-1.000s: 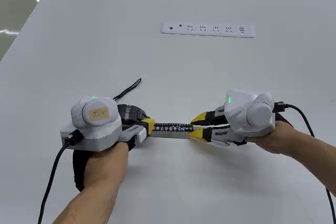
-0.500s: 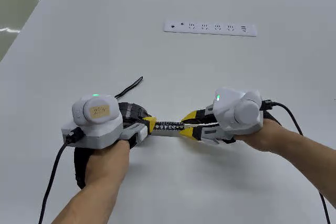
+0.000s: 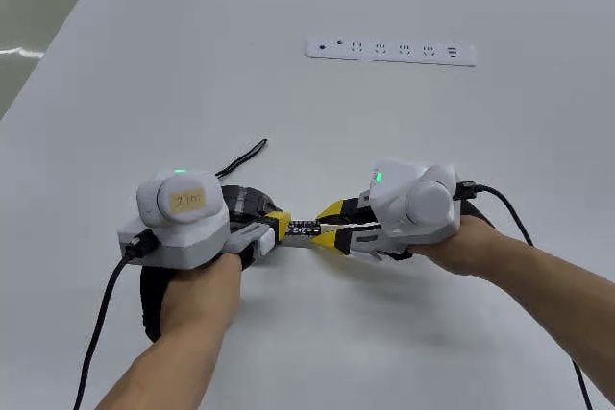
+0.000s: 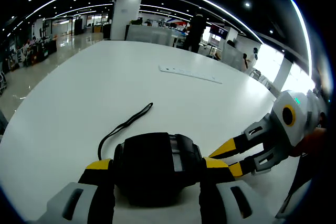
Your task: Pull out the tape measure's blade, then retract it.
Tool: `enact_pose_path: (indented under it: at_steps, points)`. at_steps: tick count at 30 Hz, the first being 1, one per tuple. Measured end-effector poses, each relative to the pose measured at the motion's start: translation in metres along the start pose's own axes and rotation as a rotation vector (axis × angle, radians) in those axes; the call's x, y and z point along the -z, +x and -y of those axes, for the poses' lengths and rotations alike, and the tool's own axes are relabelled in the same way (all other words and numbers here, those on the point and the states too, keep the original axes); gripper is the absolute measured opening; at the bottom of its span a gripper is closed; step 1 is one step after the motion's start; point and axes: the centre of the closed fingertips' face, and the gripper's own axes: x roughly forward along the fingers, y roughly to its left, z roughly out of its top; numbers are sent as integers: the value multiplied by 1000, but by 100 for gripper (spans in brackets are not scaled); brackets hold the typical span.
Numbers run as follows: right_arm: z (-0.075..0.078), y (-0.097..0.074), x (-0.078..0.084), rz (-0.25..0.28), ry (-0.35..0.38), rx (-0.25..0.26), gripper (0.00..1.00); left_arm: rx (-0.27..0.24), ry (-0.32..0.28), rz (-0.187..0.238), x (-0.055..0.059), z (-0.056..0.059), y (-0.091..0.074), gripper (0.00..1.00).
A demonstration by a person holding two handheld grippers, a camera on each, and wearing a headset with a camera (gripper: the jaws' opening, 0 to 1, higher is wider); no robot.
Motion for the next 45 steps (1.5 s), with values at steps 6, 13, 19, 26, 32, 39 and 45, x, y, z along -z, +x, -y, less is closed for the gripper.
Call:
enact_pose_path:
  at_steps: [6, 13, 19, 26, 32, 39, 45]
  points:
    - [-2, 6, -6, 4, -3, -1, 12, 1, -3, -1, 0, -1, -1, 62]
    - [-2, 12, -12, 4, -14, 0, 12, 2, -14, -1, -1, -2, -1, 62]
    - [-2, 17, -15, 3, -24, 1, 12, 4, -22, 1, -1, -2, 0, 62]
    - [-3, 21, -18, 1, -25, 1, 12, 7, -27, 2, -1, -2, 1, 63]
    - [-3, 22, -18, 0, -30, 0, 12, 11, -29, 5, -1, -2, 2, 63]
    - [-3, 23, -18, -2, -33, -1, 13, 10, -30, 6, -1, -2, 3, 64]
    - [-3, 23, -17, -5, -40, 1, 13, 9, -28, 6, -1, -1, 4, 64]
